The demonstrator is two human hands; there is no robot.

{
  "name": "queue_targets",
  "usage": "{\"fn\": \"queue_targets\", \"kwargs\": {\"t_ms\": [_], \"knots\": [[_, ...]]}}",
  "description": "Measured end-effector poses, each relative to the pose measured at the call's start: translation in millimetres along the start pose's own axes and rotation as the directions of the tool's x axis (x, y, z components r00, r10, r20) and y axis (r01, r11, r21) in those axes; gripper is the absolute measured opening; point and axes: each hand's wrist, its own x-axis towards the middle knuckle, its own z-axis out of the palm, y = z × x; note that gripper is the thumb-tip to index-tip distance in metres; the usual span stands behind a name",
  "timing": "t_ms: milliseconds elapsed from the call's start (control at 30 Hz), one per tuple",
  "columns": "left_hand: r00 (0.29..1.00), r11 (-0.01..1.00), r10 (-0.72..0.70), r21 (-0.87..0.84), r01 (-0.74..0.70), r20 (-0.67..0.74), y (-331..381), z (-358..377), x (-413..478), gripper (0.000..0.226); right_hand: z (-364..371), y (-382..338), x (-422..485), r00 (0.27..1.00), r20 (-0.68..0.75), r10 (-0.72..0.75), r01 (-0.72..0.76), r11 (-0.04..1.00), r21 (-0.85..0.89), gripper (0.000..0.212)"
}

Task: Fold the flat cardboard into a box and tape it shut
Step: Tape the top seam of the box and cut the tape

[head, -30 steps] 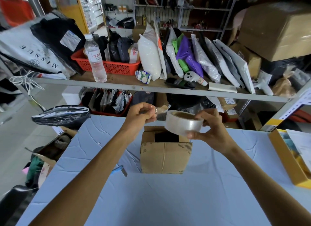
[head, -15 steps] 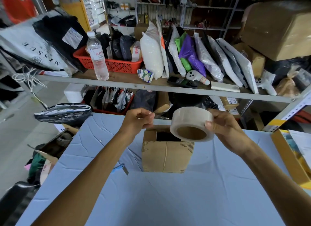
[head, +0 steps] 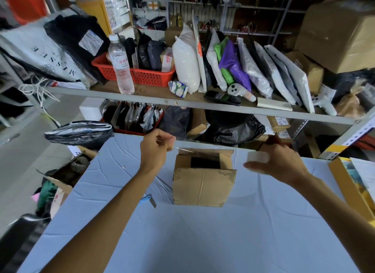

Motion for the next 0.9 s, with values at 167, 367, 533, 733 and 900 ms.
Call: {"fn": "queue_targets", "kwargs": {"t_ms": [167, 367, 533, 733, 900], "knots": [[0.994, 0.994, -0.102, -0.046, 0.103, 0.027, -4.4, -2.8, -4.0, 0.011, -8.2, 6.3, -8.8, 0.991, -0.027, -0.129, 0.129, 0.911, 0.392, 0.027], [0.998, 0.998, -0.066, 0.009, 0.066, 0.004, -22.4, -5.3, -20.4, 0.017, 5.5, -0.5, -4.3, 0.998, -0.038, 0.048, -0.036, 0.965, 0.258, 0.054], [1.0, 0.991, -0.021, 0.133, 0.023, -0.019, -36.7, 0.0, -36.6, 0.024, 23.9, -4.1, -5.5, 0.99, -0.101, 0.101, -0.085, 0.984, 0.155, 0.053], [0.989, 0.978, -0.144, 0.152, 0.146, -0.025, -42.9, 1.6, -40.7, 0.07, 31.0, -2.2, -6.4, 0.979, -0.178, 0.104, -0.071, 0.98, 0.183, 0.049], [0.977, 0.955, -0.211, 0.22, 0.2, 0.027, -39.2, -3.4, -35.9, 0.025, 28.7, -0.5, -4.8, 0.977, -0.195, 0.081, -0.051, 0.987, 0.156, 0.049]]}}
